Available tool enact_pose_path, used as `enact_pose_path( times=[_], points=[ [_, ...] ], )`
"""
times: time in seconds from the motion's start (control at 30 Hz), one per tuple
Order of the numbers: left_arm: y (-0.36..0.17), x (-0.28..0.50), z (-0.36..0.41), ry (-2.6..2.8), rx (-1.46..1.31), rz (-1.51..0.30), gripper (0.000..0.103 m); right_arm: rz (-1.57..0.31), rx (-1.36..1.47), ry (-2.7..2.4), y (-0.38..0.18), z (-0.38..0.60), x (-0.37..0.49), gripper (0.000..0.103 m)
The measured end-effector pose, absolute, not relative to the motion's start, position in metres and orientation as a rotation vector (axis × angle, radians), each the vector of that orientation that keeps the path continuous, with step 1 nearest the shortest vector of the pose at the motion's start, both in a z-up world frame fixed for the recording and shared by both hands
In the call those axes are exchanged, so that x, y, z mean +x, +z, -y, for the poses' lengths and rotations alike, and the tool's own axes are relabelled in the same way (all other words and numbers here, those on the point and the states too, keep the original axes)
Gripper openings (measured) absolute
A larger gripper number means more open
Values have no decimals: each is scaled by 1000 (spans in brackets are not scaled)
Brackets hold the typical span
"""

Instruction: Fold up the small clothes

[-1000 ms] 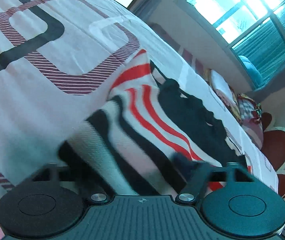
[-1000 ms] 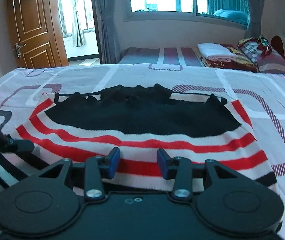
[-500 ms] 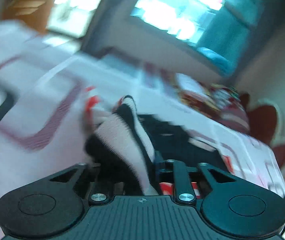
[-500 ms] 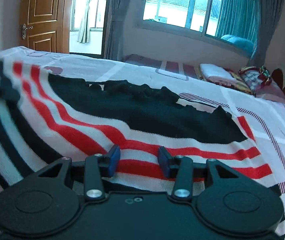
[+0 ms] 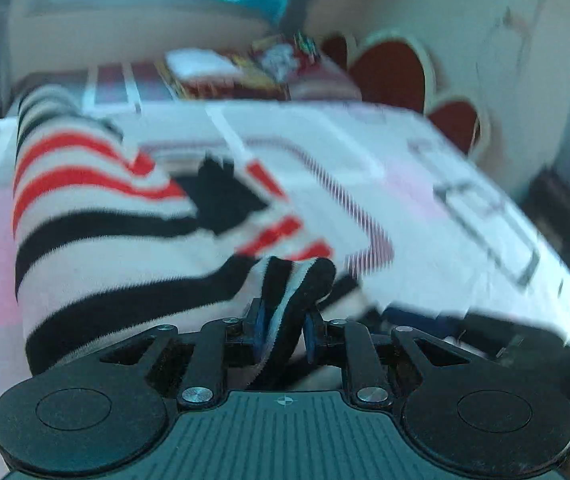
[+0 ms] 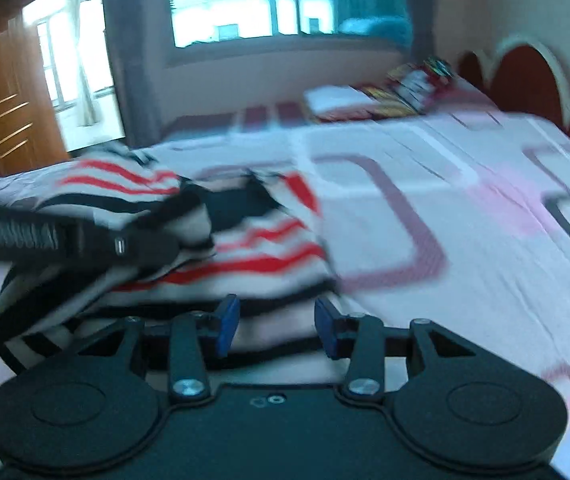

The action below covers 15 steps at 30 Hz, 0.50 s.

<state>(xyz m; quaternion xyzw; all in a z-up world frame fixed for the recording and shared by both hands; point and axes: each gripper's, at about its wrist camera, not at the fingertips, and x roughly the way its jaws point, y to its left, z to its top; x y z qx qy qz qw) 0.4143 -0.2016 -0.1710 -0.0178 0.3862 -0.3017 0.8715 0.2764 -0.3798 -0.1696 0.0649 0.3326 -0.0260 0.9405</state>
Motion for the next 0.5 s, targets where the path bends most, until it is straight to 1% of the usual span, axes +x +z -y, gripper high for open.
enact_pose_path(
  times=[0.03,0.07,0.1,0.13,0.17,0.2,0.27,0.3,0.33,0.4,0.5],
  points=[
    [-169,410,198,-618,-23,-799,19,-691,149,-49,-171,385,272,43],
    [-166,402,193,-602,-18,-795,28,-691,175,-37,-171,389,268,43],
    [-161,398,188,-589,-22,-793,52,-687,204,-24,-170,393,266,42],
    [-155,393,181,-570,-42,-786,70,-682,242,-6,-168,396,265,42],
    [-151,389,172,-551,-64,-768,95,-676,273,13,-166,397,265,42],
    [-141,381,164,-529,-82,-722,98,-673,298,35,-164,398,267,43],
    [-129,372,149,-507,-90,-678,98,-677,344,88,-161,397,271,44],
    [-124,370,140,-483,-92,-662,98,-679,364,120,-159,395,273,48],
    [-121,371,130,-436,-92,-648,98,-680,386,148,-156,393,274,59],
    [-117,376,103,-330,-141,-615,98,-672,431,182,-150,389,275,72],
    [-121,387,60,-128,-214,-570,98,-665,446,211,-142,382,282,73]
  ],
)
